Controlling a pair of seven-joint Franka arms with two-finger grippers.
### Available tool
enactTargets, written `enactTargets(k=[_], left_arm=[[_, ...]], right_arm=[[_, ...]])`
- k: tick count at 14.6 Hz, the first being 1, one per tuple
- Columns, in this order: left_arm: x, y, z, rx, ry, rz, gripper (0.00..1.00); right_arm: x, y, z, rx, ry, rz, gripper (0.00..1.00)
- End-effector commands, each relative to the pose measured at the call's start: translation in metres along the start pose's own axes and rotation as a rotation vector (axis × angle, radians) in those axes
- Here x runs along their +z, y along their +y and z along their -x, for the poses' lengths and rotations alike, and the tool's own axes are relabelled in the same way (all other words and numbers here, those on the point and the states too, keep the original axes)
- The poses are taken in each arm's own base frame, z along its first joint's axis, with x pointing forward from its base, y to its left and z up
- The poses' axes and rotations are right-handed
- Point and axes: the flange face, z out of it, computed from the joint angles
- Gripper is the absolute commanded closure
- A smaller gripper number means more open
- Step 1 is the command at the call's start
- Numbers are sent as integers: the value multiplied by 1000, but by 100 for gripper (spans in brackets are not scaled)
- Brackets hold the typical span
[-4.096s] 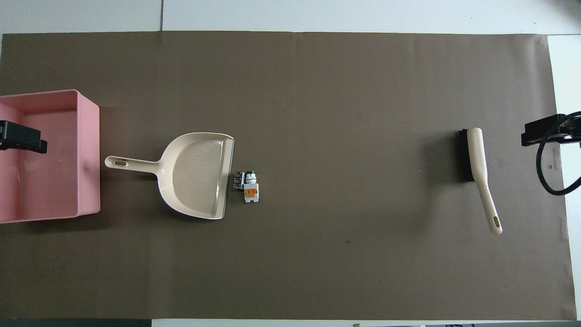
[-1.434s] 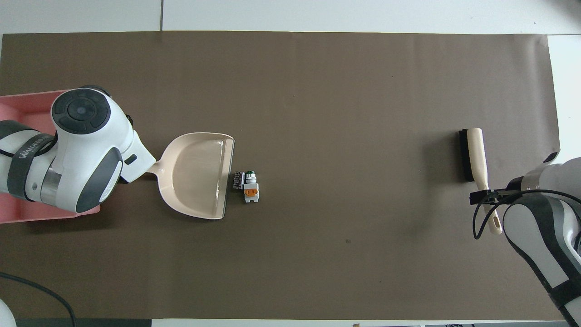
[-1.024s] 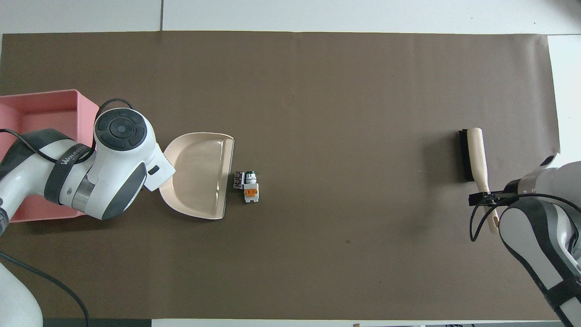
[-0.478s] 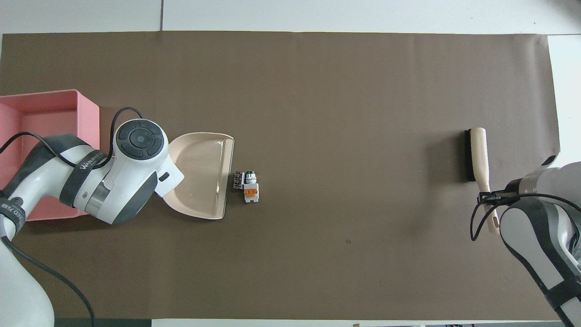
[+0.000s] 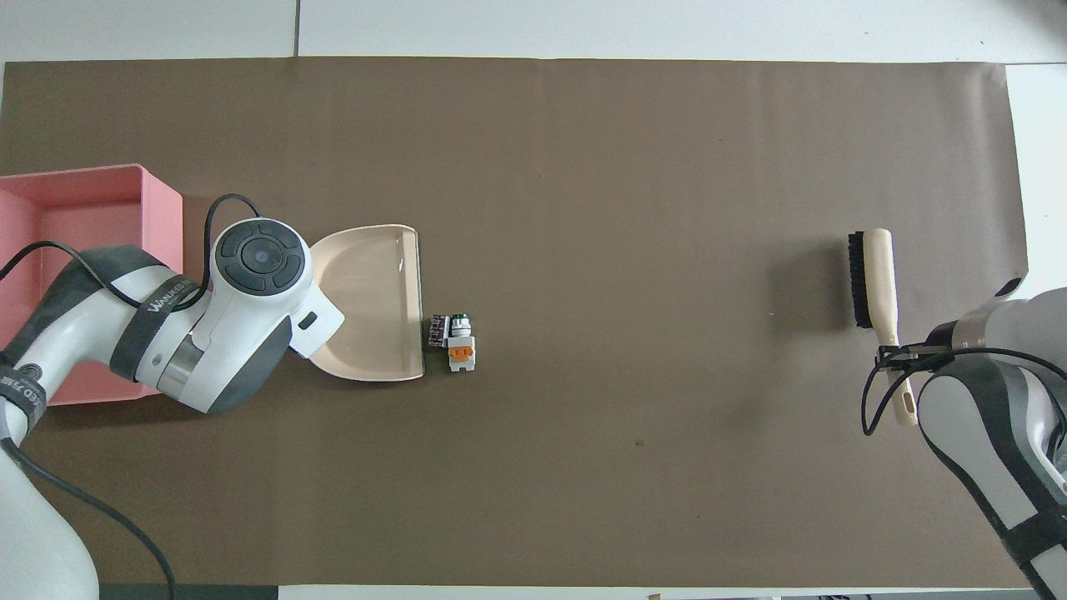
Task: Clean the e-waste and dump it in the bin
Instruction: 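Lift the beige brush with the right gripper toward the dustpan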
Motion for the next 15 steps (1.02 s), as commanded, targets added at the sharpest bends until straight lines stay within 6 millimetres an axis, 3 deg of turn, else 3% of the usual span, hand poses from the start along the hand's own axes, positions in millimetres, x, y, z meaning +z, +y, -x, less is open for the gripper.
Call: enactTargets(k=[1,3,5,6,10,15], left_arm=[[-27,-3,13,-25,-15,-38,100],[-40,0,22,-8,-43,-11,100],[-45,7,24,-7,-68,17,100],[-45,8,24,-6,-73,21,100],[-45,9,19,108,-86,8,100],[-33,4,15,153,-121,31,100]], right_arm=[[-41,-33,-20,32,-7,-6,100],[-54,-60,-25,68,-15,4,100],[-63,-111,-24,125,-24,24,100],[-62,-140,-21,119,-18,30,100],[-45,-228,-8,-40,-34,60,100],[-40,-352,25,-58,-1,64,100]])
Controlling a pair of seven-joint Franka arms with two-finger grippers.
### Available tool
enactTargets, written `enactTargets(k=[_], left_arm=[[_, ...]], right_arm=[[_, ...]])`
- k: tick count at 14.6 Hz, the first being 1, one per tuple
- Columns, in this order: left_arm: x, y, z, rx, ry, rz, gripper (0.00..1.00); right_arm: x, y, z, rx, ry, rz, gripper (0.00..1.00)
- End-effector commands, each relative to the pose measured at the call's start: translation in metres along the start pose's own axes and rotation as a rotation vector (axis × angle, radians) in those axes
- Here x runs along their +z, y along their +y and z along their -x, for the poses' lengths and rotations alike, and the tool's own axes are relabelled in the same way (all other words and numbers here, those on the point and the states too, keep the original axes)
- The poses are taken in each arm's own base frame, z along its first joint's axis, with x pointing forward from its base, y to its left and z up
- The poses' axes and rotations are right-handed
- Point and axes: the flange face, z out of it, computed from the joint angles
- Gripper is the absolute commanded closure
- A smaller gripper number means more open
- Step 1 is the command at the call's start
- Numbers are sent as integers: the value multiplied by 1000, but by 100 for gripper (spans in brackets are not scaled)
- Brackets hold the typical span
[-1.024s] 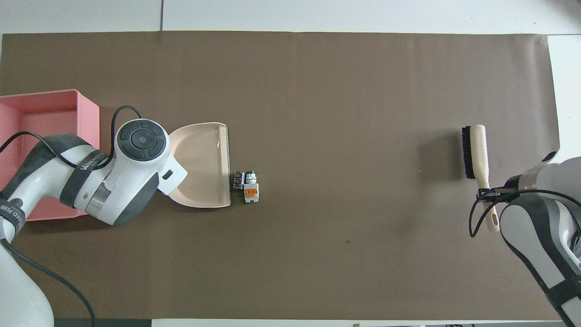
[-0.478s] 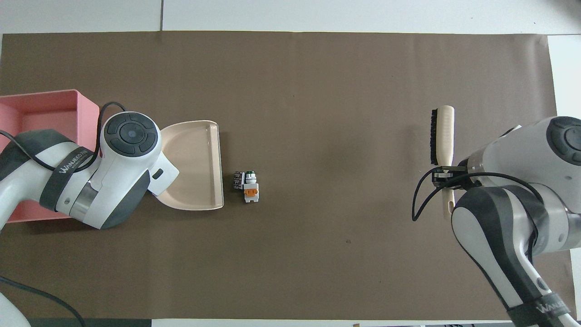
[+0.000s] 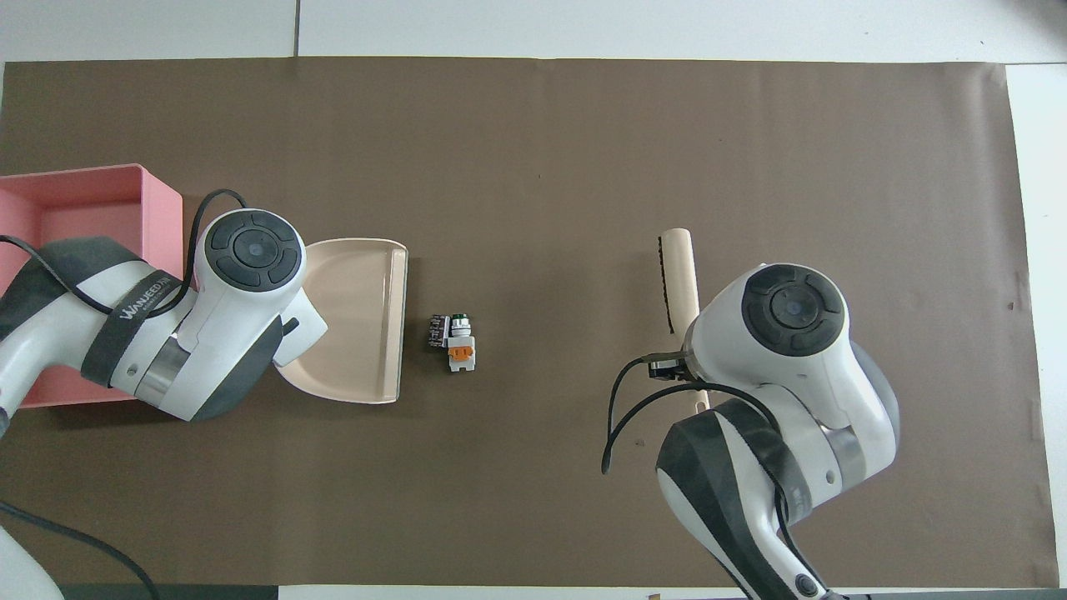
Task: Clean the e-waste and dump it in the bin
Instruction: 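Lift the beige brush with the right gripper toward the dustpan, then sweep the electronic part into the dustpan with the right gripper's brush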
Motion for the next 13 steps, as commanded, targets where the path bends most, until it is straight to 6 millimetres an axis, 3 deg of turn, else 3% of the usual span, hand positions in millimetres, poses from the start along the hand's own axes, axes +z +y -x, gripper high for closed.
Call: enactTargets(k=[1,5,8,11,13], left_arm=[[2,-3,-2,26,-33,9,100],[7,-4,-32,10,-86,13,100],[6,5,-42,-25,-107,19,100],[8,9,-45,-25,-119,19,100],[9,11,-45,-24,-122,21,100]], right_arm=[[-8,-50,3,15,32,-22,100],[-7,-106,7,41,46,-53,100],[-7,-141,6,32,46,-54,100],[10,-189,-2,42,22,-10,100],[15,-196,-3,35,9,5,100]])
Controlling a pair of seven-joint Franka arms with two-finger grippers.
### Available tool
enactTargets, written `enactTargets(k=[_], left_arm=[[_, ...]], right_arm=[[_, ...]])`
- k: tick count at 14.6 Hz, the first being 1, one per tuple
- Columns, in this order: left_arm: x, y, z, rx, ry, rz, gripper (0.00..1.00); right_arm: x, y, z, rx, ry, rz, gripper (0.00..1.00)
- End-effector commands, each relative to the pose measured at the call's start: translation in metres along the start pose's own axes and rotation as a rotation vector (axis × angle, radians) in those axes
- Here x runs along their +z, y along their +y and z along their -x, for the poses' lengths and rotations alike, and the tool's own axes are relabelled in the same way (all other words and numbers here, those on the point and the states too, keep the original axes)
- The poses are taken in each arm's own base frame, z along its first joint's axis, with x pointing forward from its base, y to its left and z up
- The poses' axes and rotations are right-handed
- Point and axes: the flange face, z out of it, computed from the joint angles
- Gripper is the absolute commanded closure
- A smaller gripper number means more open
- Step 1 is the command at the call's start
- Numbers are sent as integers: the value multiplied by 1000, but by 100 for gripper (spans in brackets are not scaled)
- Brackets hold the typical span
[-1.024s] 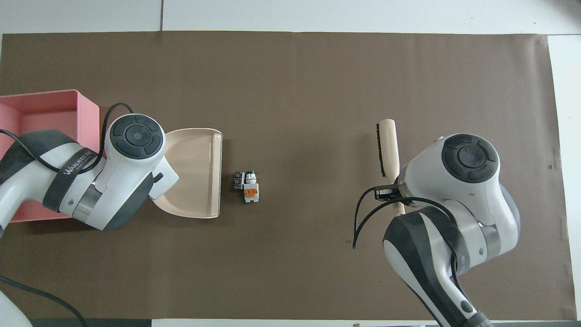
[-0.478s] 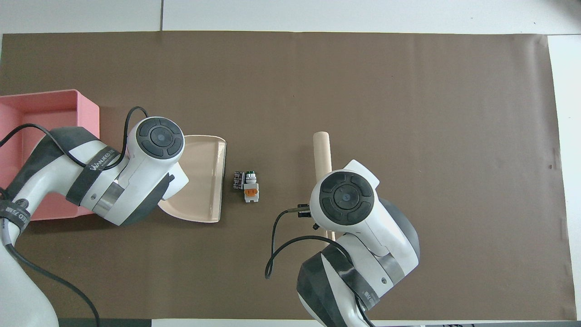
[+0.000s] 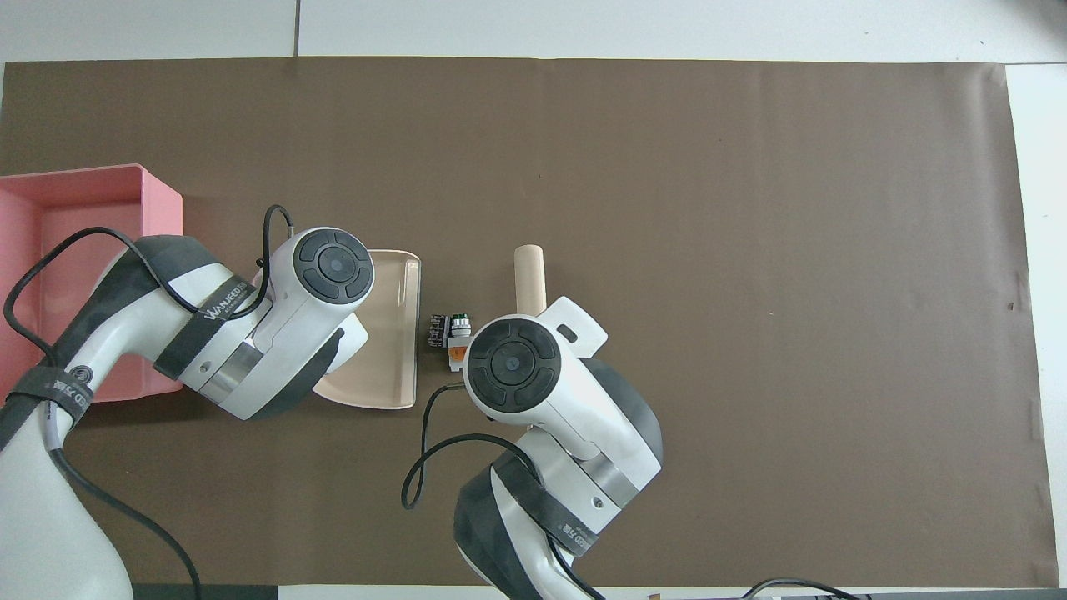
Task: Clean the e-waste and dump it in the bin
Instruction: 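Sweep the electronic part into the dustpan with the right gripper's brush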
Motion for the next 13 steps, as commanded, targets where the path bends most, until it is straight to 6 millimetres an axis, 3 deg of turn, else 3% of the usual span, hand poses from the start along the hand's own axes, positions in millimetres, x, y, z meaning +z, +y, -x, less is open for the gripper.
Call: enactTargets(k=[1,3,4,7,9,13], left_arm=[[0,4,-1,-5,-32,-2,100],[2,6,-2,-5,-34,2,100],[3,7,-2,-4,-34,3,100],[3,7,-2,-5,-33,4,100],[3,7,-2,-4,-35,4,100],[2,8,-2,-5,-33,3,100]], right_arm=[[5,-16,-5,7,-44,28,100],[15,-34,22,-43,-73,48,100],[16,-37,26,-51,-81,56,100],[17,-42,28,-57,-70,42,100],[31,-65,40,-56,-50,24,100],[41,-88,38,-10,-25,-114,100]])
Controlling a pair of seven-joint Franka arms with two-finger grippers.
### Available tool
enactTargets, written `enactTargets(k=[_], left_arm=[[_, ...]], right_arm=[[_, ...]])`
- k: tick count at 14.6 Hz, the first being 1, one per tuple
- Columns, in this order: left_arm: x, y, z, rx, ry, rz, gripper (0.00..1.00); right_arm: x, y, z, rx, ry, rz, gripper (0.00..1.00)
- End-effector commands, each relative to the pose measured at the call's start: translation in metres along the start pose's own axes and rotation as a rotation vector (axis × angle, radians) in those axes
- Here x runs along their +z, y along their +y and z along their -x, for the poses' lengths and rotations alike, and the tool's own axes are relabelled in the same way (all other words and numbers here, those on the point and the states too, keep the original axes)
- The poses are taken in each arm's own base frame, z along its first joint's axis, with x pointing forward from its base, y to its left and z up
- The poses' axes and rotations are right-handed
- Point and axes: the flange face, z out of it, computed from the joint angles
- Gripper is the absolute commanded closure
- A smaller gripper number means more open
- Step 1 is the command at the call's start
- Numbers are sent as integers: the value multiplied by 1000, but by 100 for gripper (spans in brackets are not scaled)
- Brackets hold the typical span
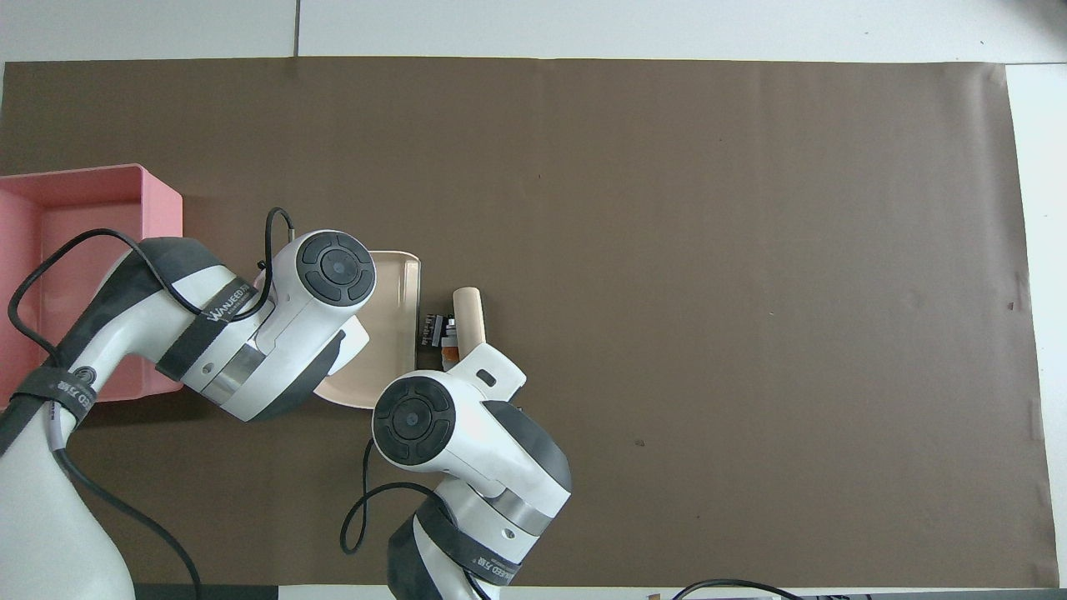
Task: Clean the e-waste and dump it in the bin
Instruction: 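Sweep the electronic part into the dustpan with the right gripper's brush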
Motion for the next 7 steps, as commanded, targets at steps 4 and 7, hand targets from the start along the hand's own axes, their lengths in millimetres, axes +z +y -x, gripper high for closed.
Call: enactTargets(k=[4,7], left_arm=[[1,8,-1,1,-28,-1,100],[2,11,-3,4,-20,-9,100]], right_arm=[[-16,-42,-1,79,-27,-301,100],[-13,-62,0,117,8,-457,100]])
